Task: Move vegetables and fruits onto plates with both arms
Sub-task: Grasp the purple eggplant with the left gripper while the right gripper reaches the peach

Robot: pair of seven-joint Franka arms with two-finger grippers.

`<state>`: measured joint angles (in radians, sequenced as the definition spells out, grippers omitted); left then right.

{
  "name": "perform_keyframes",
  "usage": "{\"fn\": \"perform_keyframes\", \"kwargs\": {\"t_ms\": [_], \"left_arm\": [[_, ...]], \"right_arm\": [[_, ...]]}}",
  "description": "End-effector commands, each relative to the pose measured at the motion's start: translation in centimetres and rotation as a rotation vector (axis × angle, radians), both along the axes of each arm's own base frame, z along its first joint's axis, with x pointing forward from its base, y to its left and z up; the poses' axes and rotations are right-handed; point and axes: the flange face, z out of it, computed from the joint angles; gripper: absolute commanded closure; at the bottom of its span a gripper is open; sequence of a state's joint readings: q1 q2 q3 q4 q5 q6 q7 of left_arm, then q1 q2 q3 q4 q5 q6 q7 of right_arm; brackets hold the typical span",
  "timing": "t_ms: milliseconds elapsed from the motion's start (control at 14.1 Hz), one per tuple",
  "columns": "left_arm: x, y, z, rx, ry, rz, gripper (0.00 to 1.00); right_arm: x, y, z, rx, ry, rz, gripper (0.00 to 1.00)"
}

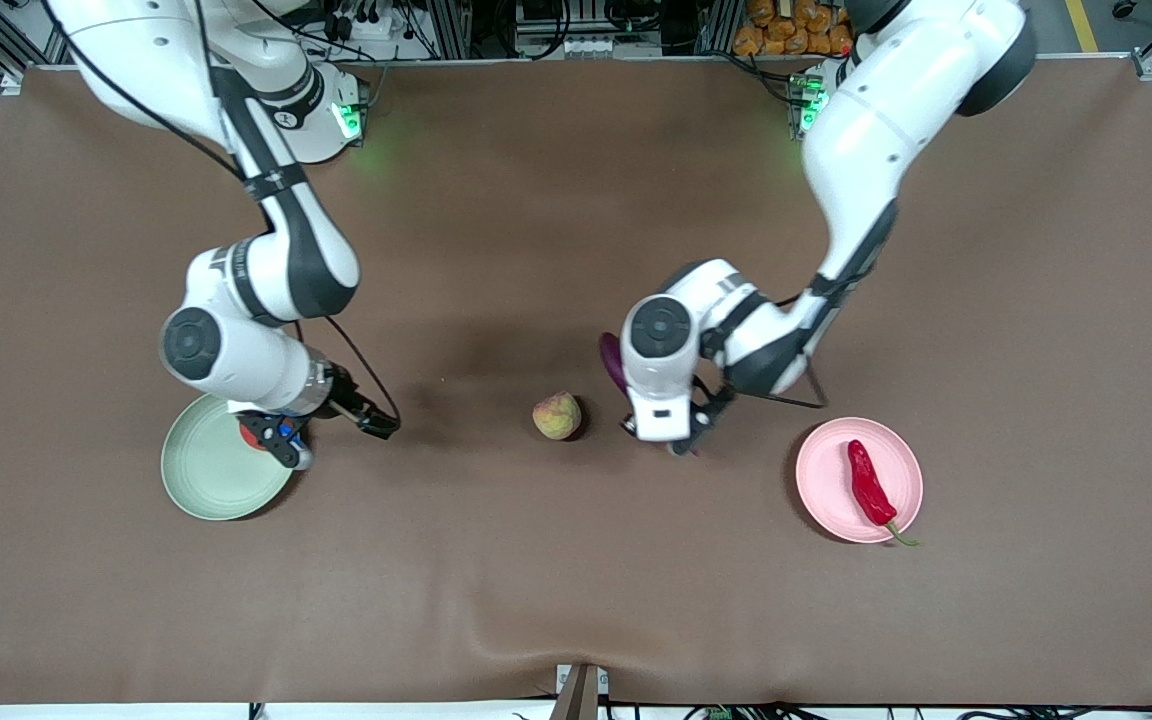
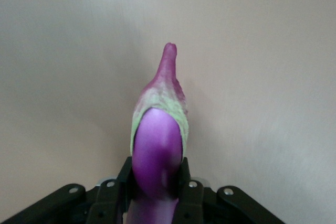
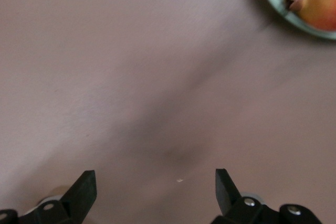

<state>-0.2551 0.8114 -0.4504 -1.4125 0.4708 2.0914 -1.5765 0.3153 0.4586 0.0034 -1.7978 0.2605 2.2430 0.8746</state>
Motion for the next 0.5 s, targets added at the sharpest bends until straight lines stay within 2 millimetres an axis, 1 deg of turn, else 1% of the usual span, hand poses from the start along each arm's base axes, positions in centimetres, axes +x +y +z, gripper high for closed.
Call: {"fn": "perform_keyframes", "kwargs": {"t_ms": [0, 71, 142, 213, 285, 356, 427], "left_arm": [[2.7, 6.0, 4.6, 0.032, 0.006, -0.130, 1.00], [4.0, 8.3, 5.3, 0.032, 0.005, -0.184, 1.00], [5.2, 10.6, 5.6, 0.034, 0.006, -0.227, 1.00], [6.4, 13.5, 5.7, 0.037, 0.014, -0.275, 1.00], [7.4, 16.3, 5.3, 0.039, 0.028, -0.325, 1.00], [8.2, 18.5, 5.0, 0.040, 0.040, -0.380, 1.00], [8.9, 20.4, 4.8, 0.042, 0.044, -0.428, 1.00]], "right_arm": [[1.0, 5.1, -0.8, -0.005, -0.002, -0.073, 0.00], [1.3, 7.4, -1.1, -0.004, 0.000, -0.109, 0.00], [1.1, 10.6, -1.6, -0.009, 0.006, -0.139, 0.00], [0.8, 13.6, -1.8, -0.011, 0.005, -0.174, 0.00], [0.1, 16.3, -2.4, -0.012, 0.011, -0.205, 0.00], [-0.5, 18.8, -2.9, -0.013, 0.011, -0.232, 0.00], [-0.8, 20.9, -3.3, -0.018, 0.002, -0.248, 0.00]]}}
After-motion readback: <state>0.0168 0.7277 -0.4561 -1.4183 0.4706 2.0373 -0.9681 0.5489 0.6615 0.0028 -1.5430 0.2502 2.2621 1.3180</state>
